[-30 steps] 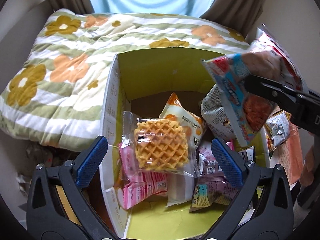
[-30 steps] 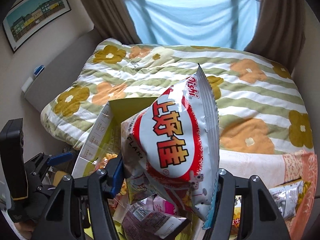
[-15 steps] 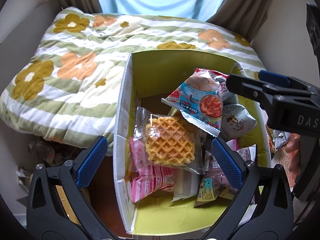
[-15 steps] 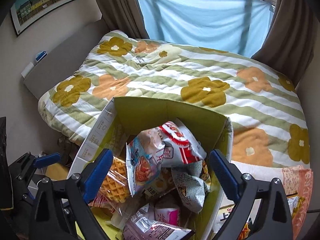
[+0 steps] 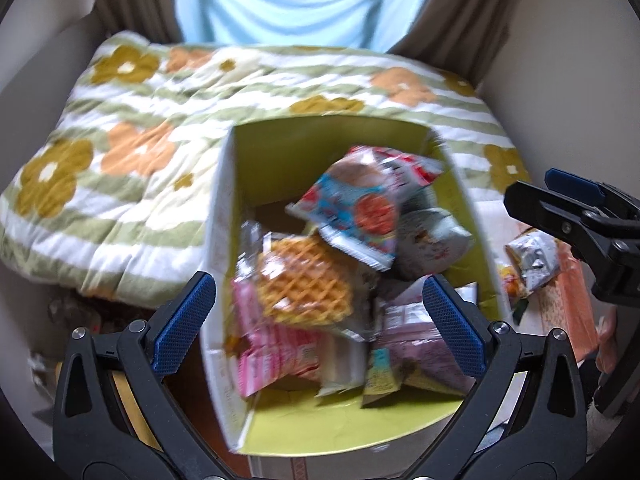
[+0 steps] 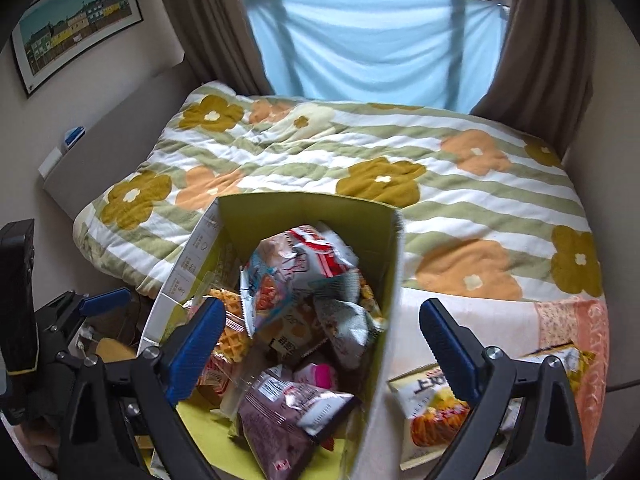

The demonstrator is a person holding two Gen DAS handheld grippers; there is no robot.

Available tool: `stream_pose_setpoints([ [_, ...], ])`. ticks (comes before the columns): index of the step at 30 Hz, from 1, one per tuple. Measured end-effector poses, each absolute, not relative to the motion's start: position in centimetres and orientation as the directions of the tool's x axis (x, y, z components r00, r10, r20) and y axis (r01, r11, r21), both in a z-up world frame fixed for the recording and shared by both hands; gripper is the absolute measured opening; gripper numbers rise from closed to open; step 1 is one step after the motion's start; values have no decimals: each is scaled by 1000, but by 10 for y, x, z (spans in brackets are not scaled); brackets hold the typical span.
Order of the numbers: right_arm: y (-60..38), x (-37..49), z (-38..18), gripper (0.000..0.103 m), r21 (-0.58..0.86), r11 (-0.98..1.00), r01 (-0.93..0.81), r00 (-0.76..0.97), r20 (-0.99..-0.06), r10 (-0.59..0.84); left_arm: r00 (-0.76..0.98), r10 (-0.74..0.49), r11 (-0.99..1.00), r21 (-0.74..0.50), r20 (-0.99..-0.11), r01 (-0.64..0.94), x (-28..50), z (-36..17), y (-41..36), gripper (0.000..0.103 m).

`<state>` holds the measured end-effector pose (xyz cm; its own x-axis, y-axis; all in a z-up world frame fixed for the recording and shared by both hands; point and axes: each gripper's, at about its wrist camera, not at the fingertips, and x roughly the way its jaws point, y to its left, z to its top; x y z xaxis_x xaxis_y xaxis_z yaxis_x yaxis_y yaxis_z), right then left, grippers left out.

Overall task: Organize snacks
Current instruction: 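Move both grippers back to the cheese stick bag and silver chip bag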

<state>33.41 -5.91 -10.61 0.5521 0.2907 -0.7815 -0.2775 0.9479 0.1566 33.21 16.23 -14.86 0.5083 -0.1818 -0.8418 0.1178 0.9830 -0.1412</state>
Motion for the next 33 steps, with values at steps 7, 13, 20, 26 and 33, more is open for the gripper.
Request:
stream_pose_setpoints([
  [7, -121, 298, -81, 96, 123, 984, -131, 651, -738, 179, 526, -271, 957, -164, -806, 241, 326, -132, 118, 103],
  [13, -173, 275, -70, 96, 92, 995, -30, 679, -729, 88, 531, -305, 941, -163, -791, 298, 316, -120, 80, 103],
  [20, -231, 270, -78, 96, 60, 998, 20, 676, -736, 31, 546, -291, 947, -155, -785, 281, 299, -112, 35, 103],
  [26, -273, 274, -101, 96, 64, 998, -27, 636, -769, 66, 545, -237, 965, -133, -804, 224, 293, -113, -27, 103],
  [33, -315, 288, -141, 96, 53, 991, -124, 576, -809, 115, 495, -137, 986, -71, -858, 150, 302, -141, -99, 103],
])
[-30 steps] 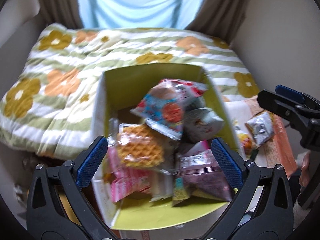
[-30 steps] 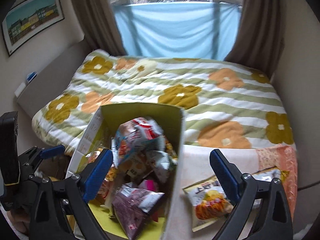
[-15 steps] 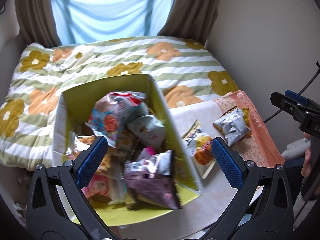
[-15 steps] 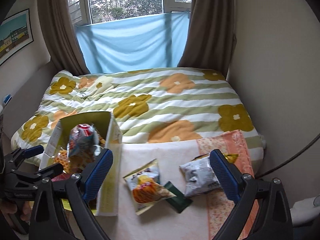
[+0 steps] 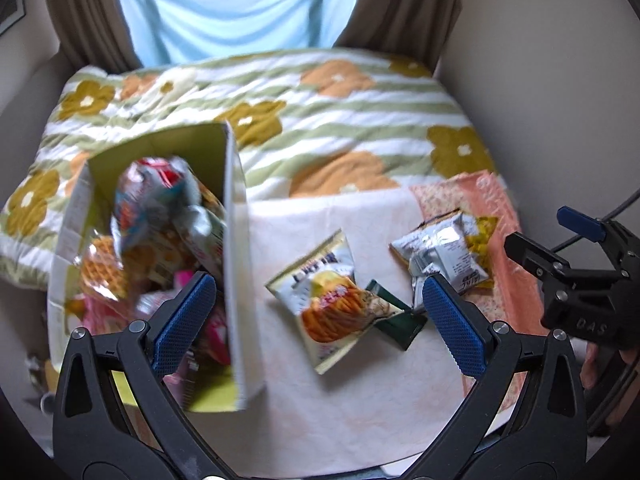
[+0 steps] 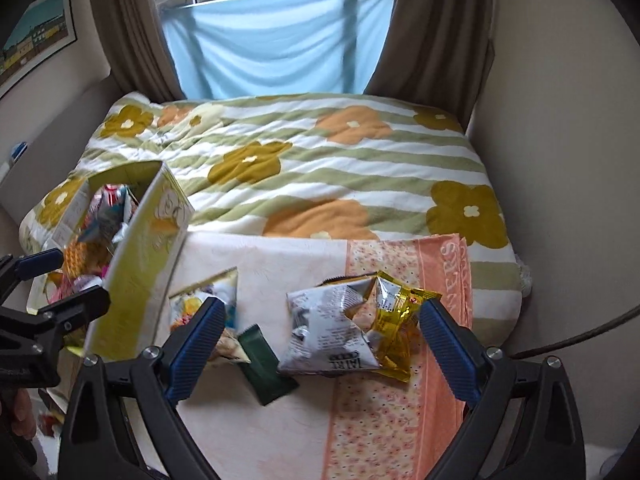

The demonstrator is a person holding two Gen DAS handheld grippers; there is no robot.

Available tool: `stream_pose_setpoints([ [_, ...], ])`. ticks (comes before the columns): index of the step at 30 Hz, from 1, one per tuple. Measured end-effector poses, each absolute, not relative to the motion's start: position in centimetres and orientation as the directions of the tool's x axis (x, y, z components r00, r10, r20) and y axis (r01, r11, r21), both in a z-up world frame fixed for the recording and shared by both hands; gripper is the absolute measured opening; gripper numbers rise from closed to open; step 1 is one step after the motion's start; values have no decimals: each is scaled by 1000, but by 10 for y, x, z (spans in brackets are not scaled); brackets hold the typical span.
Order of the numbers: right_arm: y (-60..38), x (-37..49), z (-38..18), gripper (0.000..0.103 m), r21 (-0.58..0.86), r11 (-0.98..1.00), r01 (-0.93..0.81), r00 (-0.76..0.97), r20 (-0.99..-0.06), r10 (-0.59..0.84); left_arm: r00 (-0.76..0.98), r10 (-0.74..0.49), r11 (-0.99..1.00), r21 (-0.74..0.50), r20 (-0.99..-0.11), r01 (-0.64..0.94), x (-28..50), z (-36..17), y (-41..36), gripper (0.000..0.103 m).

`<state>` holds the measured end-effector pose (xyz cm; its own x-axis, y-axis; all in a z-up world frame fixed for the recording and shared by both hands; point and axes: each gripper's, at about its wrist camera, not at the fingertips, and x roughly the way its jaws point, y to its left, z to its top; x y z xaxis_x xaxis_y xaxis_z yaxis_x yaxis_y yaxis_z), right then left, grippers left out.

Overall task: Organize snacks
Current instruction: 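Move both grippers back to the cheese stick bag and silver chip bag, then grasp the cheese stick bag with the left gripper while the right gripper grasps the silver chip bag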

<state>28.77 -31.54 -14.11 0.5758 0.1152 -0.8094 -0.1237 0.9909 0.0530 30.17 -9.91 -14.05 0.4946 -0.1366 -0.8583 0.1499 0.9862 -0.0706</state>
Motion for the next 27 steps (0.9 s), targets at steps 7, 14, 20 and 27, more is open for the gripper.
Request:
stream_pose_setpoints([
  [7, -348, 302, -191, 96, 115, 973, -201, 513, -833, 205, 410, -52, 999, -49, -911, 20, 309, -193, -129, 103],
  [14, -344, 312, -223, 96, 175, 941, -289, 465, -834, 297, 372, 9, 991, -41, -928, -126, 316, -240, -130, 103],
  [20, -329, 323, -240, 96, 152, 912, -380, 424, -848, 318, 342, 33, 981, -35, -939, -191, 333, -266, -127, 103],
  [27, -318, 333, -261, 96, 164, 892, -420, 382, -860, 338, 279, 24, 968, -48, -960, -248, 343, -298, -122, 98],
])
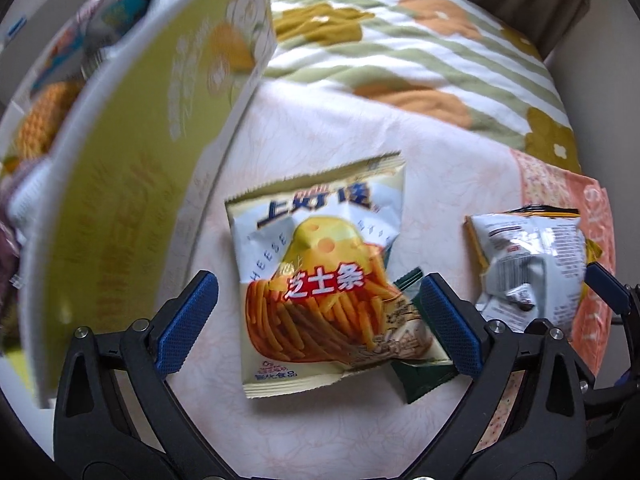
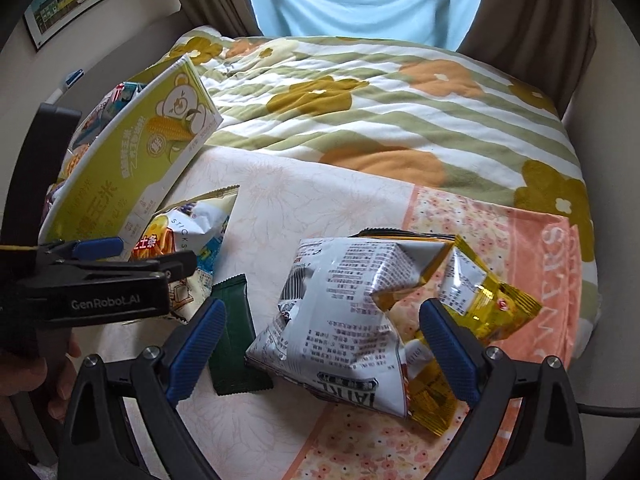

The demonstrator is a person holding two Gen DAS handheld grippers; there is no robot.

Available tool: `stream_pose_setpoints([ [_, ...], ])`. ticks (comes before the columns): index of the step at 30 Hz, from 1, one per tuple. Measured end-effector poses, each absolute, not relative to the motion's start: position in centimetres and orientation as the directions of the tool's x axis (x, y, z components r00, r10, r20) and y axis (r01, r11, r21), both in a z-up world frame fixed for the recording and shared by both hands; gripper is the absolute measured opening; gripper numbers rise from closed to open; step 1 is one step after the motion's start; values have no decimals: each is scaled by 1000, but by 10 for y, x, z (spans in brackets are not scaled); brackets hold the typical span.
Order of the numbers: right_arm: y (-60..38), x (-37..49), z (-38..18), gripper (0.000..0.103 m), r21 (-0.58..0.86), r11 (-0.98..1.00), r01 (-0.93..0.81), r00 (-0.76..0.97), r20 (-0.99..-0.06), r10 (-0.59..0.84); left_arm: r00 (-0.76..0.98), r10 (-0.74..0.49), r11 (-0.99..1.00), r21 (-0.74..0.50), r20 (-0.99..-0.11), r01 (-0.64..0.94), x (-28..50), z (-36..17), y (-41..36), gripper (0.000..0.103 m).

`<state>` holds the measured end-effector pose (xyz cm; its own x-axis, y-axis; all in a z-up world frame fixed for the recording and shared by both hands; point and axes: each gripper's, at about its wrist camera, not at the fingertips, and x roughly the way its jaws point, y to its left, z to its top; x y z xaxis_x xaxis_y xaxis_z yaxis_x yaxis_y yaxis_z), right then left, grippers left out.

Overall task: Organize snacks
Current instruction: 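Grasp the cheese stick bag with the left gripper while the right gripper grasps the silver chip bag, then carry both bags over the box and open both grippers to drop them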

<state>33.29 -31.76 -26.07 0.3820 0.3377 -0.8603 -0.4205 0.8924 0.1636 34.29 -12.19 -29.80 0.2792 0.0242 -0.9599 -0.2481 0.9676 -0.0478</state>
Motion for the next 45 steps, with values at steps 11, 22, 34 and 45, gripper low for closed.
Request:
stream_pose_setpoints([
  [11, -306, 345, -278, 96, 186, 877, -442, 333, -874, 353, 237, -78, 947, -146, -968, -285, 342, -331, -106, 76],
  [22, -287, 349, -290, 86, 174, 874, -453, 301, -893, 335, 290, -6, 973, -73, -957, -220, 332, -312, -108, 62],
  [34, -292, 343, -293, 59, 234, 892, -387, 282, -891, 356, 360, 2, 983, -64, -933, -171, 318, -282, -105, 61],
  [45, -304, 319, -245, 55, 209, 905, -372, 377, -856, 353, 444, -32, 992, -85, -895, -98, 299, -233, -113, 61],
])
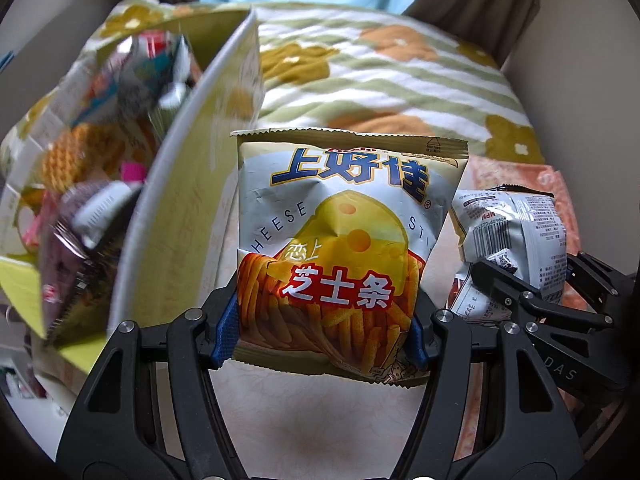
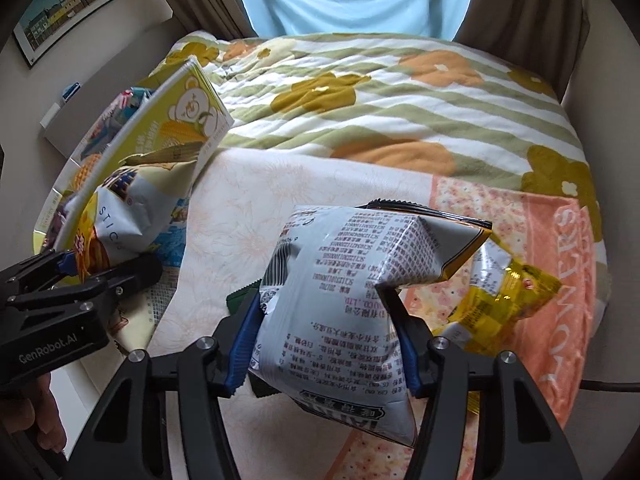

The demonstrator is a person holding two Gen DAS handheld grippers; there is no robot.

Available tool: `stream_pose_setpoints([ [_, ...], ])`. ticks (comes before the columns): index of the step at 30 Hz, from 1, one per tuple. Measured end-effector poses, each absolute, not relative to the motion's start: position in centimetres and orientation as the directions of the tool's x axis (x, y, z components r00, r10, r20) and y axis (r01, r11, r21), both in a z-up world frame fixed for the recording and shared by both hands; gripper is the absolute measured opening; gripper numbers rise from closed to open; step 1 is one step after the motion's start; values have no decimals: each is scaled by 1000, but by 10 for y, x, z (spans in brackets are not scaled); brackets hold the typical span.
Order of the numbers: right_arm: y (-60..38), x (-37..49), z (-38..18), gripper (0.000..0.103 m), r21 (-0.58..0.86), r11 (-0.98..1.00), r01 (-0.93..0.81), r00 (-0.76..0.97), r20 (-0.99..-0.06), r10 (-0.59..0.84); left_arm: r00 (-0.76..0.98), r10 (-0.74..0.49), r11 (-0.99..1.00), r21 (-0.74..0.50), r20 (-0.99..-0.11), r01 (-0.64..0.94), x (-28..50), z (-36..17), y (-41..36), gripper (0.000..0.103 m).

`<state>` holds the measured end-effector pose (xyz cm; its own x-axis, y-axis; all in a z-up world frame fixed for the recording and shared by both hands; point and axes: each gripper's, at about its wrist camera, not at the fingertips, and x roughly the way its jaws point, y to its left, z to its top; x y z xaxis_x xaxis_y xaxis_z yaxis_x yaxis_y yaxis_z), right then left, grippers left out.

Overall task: Organize snacks
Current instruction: 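Carry both bags over the box and open both grippers to drop them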

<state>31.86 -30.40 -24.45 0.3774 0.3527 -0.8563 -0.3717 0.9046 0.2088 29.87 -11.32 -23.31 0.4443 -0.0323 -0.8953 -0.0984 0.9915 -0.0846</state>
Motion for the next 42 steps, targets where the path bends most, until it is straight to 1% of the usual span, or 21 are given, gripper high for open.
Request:
stream_pose_setpoints([
  [4, -307, 309, -212, 55, 185, 911, -368, 440, -828, 346, 507, -59, 992, -107, -860, -67, 291, -199, -111, 61],
  [9, -298, 299, -163, 55, 164, 918, -362, 524, -778, 346, 580, -90, 991, -133, -810, -32, 285, -150, -89, 61],
  [14, -268, 293, -127, 55, 161, 915, -369, 574, -736, 360, 618, -102, 988, -149, -779, -25, 284, -111, -47, 61],
  [20, -215, 286, -95, 55, 150, 903, -403, 599, -702, 385, 636, -85, 989, -141, -767, -38, 296, -85, 15, 61],
  [24, -178, 288, -88, 55, 156, 892, -423, 596, -694, 404, 634, -72, 989, -137, -770, -54, 306, -81, 61, 61],
  [28, -142, 296, -90, 55, 159, 887, -434, 588, -696, 412, 613, -69, 989, -135, -787, -63, 319, -88, 103, 61],
  [35, -84, 316, -105, 55, 181, 893, -412, 564, -719, 406, 540, -87, 989, -139, -837, -57, 352, -124, 167, 61],
  [40, -60, 328, -120, 55, 195, 907, -374, 542, -747, 385, 481, -110, 990, -139, -870, -25, 380, -151, 190, 62],
  [41, -57, 329, -123, 55, 196, 909, -369, 537, -753, 380, 472, -112, 990, -137, -875, -19, 387, -156, 192, 63],
  [42, -53, 331, -125, 55, 193, 911, -364, 531, -760, 373, 463, -109, 991, -131, -880, -16, 393, -160, 194, 67],
])
